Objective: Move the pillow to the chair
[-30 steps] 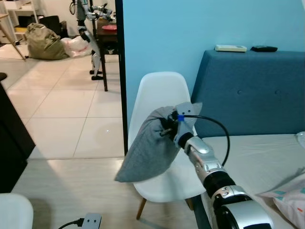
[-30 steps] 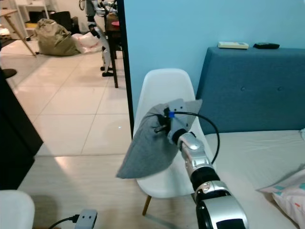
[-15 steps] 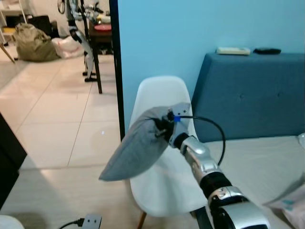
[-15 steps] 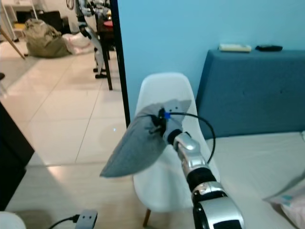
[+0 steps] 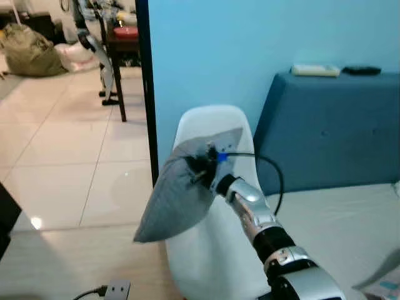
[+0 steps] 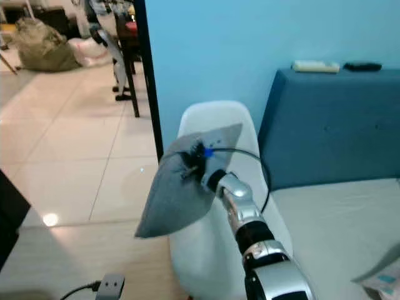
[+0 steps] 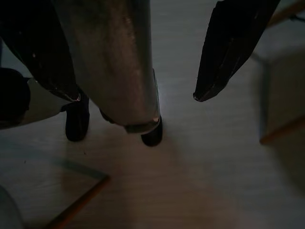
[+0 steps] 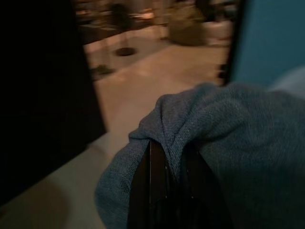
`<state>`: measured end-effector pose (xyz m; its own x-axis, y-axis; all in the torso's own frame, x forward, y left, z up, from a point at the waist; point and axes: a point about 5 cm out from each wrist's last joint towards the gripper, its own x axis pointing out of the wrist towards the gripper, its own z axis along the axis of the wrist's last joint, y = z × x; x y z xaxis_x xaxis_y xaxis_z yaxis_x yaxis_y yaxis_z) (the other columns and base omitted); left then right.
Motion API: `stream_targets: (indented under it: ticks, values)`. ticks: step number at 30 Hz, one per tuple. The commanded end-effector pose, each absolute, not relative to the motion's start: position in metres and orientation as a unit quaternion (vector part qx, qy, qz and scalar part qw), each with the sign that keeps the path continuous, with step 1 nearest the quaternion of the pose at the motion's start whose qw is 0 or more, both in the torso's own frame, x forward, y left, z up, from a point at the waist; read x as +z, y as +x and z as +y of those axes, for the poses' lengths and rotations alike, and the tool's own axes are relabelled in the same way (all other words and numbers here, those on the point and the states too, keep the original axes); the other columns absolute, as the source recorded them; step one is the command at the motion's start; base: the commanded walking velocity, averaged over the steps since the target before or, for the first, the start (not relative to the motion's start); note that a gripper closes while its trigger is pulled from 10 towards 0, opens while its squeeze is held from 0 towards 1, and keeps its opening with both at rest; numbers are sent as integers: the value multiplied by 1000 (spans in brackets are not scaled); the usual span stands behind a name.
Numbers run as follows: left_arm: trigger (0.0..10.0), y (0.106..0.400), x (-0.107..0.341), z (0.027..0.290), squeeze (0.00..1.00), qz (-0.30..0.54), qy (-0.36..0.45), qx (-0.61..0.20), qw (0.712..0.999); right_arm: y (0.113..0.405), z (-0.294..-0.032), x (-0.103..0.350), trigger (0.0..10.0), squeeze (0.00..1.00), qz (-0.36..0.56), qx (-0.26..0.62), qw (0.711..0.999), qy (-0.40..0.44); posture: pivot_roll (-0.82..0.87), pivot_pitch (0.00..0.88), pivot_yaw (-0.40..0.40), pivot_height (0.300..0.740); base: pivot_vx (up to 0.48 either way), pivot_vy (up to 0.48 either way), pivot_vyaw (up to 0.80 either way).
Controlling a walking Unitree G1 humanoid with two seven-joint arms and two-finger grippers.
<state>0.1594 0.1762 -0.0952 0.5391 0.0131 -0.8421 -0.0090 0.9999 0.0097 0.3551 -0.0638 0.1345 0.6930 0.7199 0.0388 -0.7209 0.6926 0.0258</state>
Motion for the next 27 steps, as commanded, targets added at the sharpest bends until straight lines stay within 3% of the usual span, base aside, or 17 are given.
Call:
stream_targets:
  ticks: [1,7,13,15,19,21,27]
  values:
    - [10000,150,-99,173,0,497,-1,2,868,351,-58,151,10000,0,-52,437,897,28,14,0,-67,740,0,-465,0]
    - [10000,150,-100,172,0,497,-4,6,868,344,-57,140,10000,0,-19,482,876,17,15,0,-69,740,0,-450,0]
    - [10000,150,-100,173,0,497,-7,11,868,334,-66,122,10000,0,30,516,856,18,17,0,-68,740,0,0,0]
    - [10000,149,-100,175,0,498,-4,12,867,340,-82,103,10000,0,89,456,885,-14,17,0,-69,740,0,0,0]
    - [10000,147,-100,176,0,500,-2,12,866,341,-93,86,10000,0,144,410,899,-59,16,0,-68,740,0,0,0]
    - [10000,146,-101,176,0,500,-1,11,866,332,-105,55,10000,0,234,382,885,-127,17,0,-70,740,0,0,0]
    - [10000,144,-101,175,0,501,4,4,865,317,-117,29,10000,0,304,355,867,-173,24,0,-73,740,0,0,0]
